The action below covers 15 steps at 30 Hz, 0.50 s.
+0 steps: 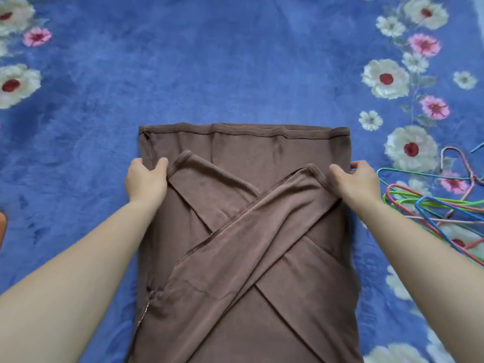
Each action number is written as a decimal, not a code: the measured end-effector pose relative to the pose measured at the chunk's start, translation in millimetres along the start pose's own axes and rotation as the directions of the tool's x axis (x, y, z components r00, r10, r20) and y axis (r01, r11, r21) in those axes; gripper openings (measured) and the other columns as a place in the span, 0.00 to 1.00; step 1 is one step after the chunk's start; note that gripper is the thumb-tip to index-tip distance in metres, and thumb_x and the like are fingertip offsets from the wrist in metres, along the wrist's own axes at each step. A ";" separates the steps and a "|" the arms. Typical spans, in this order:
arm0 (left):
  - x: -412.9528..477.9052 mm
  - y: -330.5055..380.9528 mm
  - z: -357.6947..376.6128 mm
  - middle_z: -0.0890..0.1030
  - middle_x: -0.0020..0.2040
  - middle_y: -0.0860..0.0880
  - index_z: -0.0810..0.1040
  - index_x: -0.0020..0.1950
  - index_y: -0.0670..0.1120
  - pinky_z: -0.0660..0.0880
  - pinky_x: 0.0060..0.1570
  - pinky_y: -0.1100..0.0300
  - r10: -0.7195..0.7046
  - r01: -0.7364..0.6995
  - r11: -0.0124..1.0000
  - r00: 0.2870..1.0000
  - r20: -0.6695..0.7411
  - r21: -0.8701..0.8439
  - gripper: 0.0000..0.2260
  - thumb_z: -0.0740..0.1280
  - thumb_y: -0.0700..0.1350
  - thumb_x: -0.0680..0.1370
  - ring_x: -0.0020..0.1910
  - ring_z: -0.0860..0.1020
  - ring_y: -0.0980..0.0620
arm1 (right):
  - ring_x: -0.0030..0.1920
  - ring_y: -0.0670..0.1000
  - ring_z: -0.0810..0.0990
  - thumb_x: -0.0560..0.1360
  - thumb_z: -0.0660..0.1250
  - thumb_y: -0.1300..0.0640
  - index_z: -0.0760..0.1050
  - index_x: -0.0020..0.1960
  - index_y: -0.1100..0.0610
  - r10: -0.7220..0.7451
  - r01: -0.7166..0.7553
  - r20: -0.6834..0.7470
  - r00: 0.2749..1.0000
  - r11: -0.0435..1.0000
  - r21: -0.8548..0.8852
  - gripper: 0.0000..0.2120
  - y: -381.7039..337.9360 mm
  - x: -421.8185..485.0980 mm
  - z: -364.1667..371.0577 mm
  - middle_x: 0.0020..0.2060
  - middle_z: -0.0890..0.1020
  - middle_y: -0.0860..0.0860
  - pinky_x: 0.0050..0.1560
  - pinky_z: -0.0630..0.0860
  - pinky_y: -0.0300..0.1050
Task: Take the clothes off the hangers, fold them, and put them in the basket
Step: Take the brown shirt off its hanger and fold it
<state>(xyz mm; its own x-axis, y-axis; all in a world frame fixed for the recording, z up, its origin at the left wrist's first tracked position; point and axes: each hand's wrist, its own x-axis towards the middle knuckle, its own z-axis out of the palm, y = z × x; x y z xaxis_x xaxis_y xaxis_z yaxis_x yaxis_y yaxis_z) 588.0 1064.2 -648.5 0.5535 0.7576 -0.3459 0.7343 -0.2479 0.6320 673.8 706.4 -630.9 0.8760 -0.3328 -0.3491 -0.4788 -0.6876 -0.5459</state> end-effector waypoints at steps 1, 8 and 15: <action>7.6 3.7 3.9 0.77 0.63 0.40 0.73 0.65 0.38 0.70 0.64 0.43 0.001 -0.001 0.999 1.000 -0.020 -0.037 0.28 0.65 0.58 0.75 0.63 0.73 0.39 | 0.60 0.61 0.76 0.75 0.68 0.47 0.74 0.60 0.63 0.010 -0.010 -0.022 1.000 1.000 0.012 0.22 -4.5 9.8 1.8 0.58 0.79 0.61 0.57 0.70 0.50; 44.4 35.5 23.9 0.68 0.33 0.55 0.65 0.34 0.50 0.65 0.39 0.59 0.063 -0.104 0.976 0.975 -0.212 -0.191 0.16 0.62 0.48 0.81 0.34 0.67 0.54 | 0.43 0.54 0.73 0.79 0.63 0.52 0.74 0.43 0.62 0.015 0.009 -0.162 0.987 0.989 0.151 0.13 -29.5 63.7 8.5 0.39 0.75 0.57 0.40 0.63 0.43; 83.1 48.2 27.1 0.65 0.33 0.56 0.66 0.38 0.47 0.62 0.34 0.64 0.164 -0.213 0.965 0.945 -0.284 -0.151 0.13 0.60 0.47 0.82 0.32 0.64 0.57 | 0.53 0.60 0.76 0.80 0.60 0.53 0.74 0.50 0.60 -0.063 0.083 -0.300 0.952 0.995 0.053 0.10 -31.7 92.3 6.3 0.50 0.78 0.62 0.51 0.66 0.49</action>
<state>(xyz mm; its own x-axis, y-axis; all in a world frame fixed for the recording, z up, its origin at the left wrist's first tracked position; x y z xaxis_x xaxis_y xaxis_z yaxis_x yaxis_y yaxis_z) 680.1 1098.9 -665.6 0.5319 0.8464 -0.0260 0.5311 -0.3095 0.7887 769.5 701.5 -650.6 0.8816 -0.4668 -0.0694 -0.4070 -0.6776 -0.6126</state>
